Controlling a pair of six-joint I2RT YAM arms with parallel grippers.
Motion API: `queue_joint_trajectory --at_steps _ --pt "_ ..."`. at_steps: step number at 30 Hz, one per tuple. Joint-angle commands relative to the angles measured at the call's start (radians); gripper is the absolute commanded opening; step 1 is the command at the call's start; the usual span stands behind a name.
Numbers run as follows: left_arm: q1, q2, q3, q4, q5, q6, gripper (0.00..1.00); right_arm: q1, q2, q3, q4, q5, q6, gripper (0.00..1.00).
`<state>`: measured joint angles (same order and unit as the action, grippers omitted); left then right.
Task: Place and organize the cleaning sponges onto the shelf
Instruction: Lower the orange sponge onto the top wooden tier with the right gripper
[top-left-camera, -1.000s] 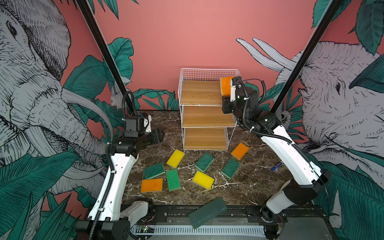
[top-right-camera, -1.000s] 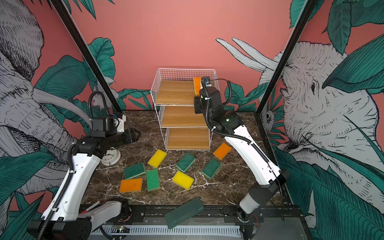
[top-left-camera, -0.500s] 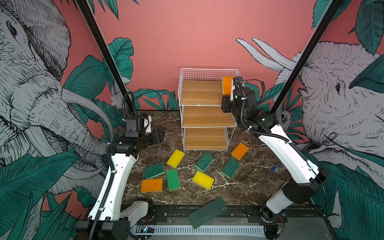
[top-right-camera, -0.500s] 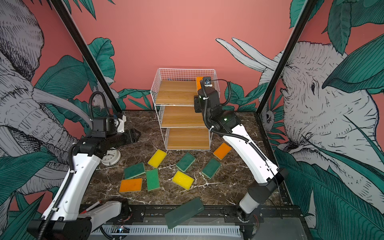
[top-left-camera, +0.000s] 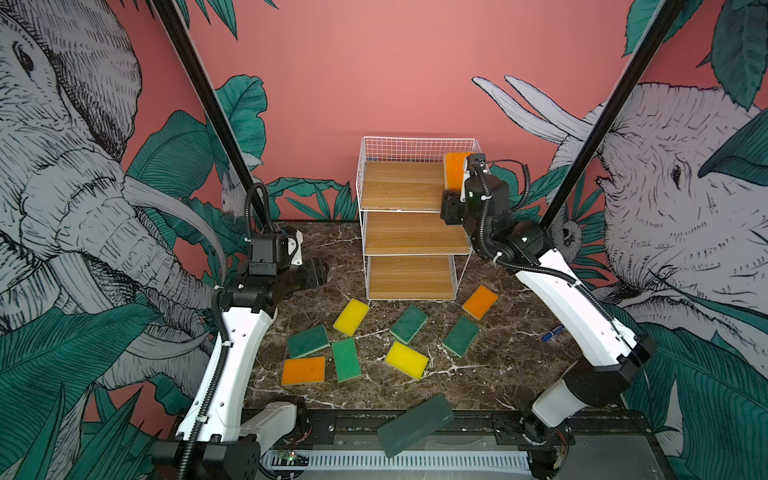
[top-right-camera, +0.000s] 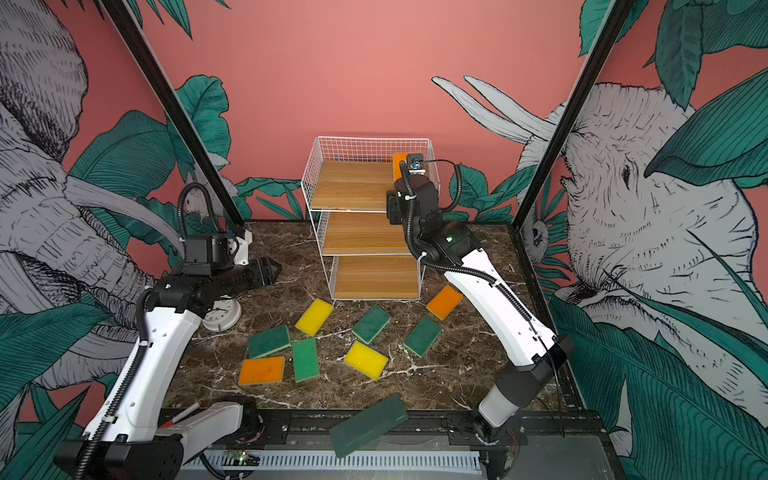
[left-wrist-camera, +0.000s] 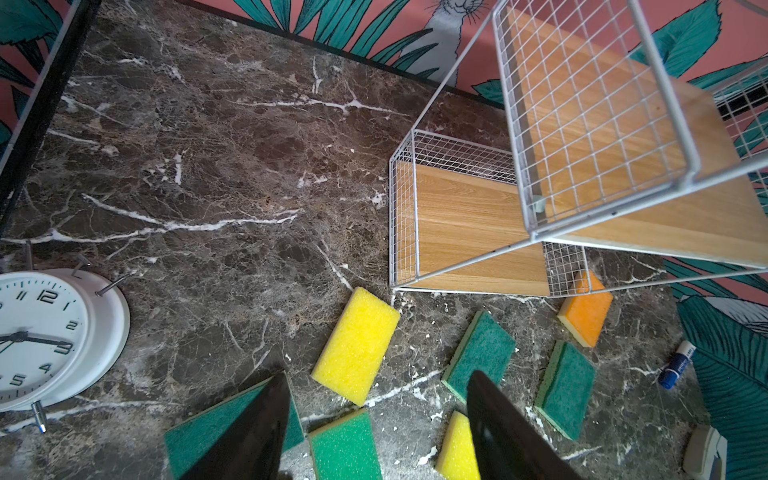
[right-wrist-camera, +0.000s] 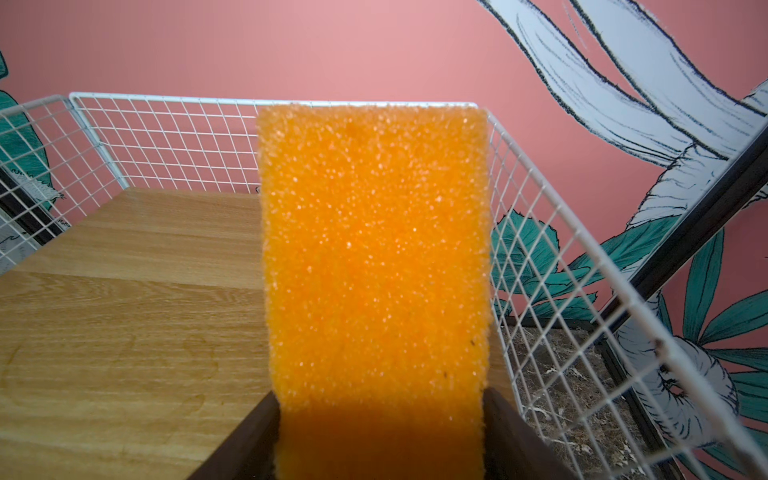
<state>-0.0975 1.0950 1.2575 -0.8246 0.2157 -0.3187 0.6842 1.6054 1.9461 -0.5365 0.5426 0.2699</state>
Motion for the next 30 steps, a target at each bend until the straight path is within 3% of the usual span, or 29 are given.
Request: queue_joint_trajectory --at_steps 1,11,30 --pt "0.002 -0.032 -0.020 -0.006 -0.015 -0.008 0.69 -0.005 0.003 -0.018 0.018 0.020 0.018 0.75" --pt "0.002 -0.046 -0.023 -0.011 -0.025 -0.001 0.69 -0.005 -0.051 -0.060 0.052 0.034 0.033 0.75" --pt "0.002 -0.070 -0.024 -0.029 -0.033 0.003 0.70 -0.005 -0.080 -0.030 0.026 -0.077 0.088 0.79"
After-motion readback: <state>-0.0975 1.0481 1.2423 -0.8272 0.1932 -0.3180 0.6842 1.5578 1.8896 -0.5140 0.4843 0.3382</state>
